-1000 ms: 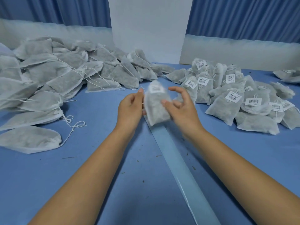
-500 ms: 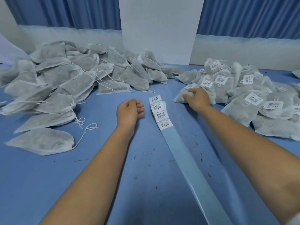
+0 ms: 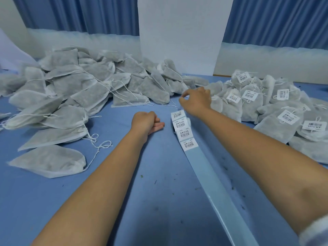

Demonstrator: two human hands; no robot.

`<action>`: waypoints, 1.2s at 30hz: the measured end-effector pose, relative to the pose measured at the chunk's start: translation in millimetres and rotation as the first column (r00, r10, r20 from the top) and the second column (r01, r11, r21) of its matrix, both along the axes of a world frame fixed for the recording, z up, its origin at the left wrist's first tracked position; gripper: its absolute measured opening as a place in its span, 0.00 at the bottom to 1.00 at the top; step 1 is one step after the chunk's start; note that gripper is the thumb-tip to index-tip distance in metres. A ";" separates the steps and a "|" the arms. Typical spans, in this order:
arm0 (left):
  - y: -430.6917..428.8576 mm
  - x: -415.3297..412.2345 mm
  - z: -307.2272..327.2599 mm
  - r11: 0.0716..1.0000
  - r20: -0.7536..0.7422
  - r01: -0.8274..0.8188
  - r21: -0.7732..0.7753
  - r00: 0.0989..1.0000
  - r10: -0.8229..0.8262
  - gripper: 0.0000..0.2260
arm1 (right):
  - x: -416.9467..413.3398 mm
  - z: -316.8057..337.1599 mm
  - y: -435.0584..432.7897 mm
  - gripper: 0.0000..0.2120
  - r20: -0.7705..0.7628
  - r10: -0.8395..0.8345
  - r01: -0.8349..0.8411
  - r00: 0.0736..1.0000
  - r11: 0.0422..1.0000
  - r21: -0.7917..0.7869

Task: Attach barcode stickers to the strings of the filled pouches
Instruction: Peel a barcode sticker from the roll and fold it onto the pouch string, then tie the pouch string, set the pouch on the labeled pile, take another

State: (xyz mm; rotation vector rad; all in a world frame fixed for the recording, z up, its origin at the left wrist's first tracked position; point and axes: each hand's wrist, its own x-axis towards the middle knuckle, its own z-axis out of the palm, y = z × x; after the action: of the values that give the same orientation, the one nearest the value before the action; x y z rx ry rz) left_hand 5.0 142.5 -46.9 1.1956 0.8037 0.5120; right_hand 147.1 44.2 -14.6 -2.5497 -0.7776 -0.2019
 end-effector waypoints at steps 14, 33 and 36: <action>170.4 47.1 7.1 0.511 -0.567 0.344 0.788 0.728 0.384 0.53 | 64.9 20.7 146.1 0.60 -0.211 0.320 -0.362 0.924 0.909 -0.205; 157.0 -1.2 21.7 0.354 -0.671 0.593 0.724 0.724 0.159 0.32 | 6.6 18.1 142.5 0.41 -0.332 0.506 -0.601 0.796 0.728 -0.330; 139.9 -22.6 27.0 0.376 -0.702 0.620 0.688 0.701 0.129 0.35 | -14.6 19.5 125.0 0.38 -0.356 0.539 -0.641 0.763 0.704 -0.306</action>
State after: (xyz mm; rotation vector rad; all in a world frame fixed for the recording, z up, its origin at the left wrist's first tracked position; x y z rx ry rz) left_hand -17.6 282.4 -19.9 2.6601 0.8968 0.1737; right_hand 132.5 169.2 4.9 -2.4448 -1.6352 0.5366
